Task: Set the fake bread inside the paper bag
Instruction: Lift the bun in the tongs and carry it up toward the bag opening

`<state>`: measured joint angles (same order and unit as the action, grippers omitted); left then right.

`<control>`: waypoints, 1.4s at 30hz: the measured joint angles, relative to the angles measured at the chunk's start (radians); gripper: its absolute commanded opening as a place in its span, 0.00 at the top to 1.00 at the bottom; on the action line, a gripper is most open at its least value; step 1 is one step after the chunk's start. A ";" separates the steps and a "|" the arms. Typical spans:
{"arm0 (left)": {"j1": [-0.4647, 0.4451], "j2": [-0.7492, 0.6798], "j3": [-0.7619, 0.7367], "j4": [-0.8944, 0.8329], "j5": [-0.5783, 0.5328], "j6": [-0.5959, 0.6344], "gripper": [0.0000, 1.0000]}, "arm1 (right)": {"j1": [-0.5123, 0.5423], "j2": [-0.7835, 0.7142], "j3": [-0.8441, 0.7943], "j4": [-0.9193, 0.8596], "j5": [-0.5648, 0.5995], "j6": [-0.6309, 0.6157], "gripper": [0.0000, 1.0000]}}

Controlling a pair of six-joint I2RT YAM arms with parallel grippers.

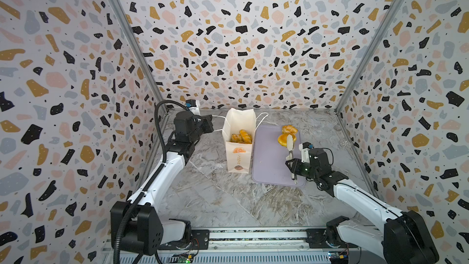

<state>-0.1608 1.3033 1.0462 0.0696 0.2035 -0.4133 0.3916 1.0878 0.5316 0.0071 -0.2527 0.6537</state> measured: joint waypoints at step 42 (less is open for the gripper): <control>-0.013 0.000 0.000 -0.001 -0.011 0.006 1.00 | 0.134 -0.167 0.127 -0.045 0.067 -0.051 0.79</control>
<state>-0.1738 1.3033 1.0462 0.0685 0.1921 -0.4072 0.5251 0.9207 0.6586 -0.0383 -0.1856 0.6022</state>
